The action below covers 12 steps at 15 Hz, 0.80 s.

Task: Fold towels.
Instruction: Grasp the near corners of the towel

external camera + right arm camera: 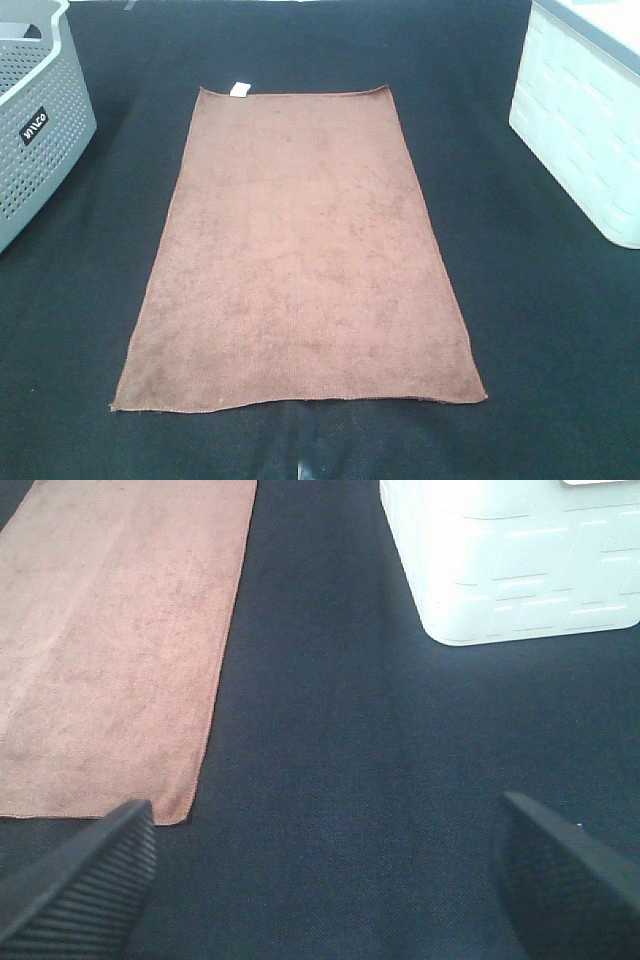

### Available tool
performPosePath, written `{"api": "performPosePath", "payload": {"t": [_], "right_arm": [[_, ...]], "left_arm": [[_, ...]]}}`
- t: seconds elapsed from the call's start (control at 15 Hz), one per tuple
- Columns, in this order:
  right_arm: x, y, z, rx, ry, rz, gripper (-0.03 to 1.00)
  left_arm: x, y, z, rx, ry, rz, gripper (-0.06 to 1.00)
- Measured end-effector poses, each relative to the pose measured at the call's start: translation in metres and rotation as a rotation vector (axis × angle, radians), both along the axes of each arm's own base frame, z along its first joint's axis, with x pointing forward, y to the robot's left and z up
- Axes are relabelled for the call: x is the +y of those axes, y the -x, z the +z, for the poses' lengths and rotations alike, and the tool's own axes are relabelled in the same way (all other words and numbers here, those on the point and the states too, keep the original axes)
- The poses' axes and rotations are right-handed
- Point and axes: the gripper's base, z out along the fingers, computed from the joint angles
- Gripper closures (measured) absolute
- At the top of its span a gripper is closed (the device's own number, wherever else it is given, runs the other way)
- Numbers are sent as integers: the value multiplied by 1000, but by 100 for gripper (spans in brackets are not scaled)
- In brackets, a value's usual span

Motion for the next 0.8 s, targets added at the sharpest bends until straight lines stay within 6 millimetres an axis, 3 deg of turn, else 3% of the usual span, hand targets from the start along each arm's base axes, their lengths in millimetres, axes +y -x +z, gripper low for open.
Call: {"api": "performPosePath", "payload": {"t": [0.8], "right_arm": [[0,0,0,0,0,0,12]], "left_arm": [[0,0,0,0,0,0,19]]}}
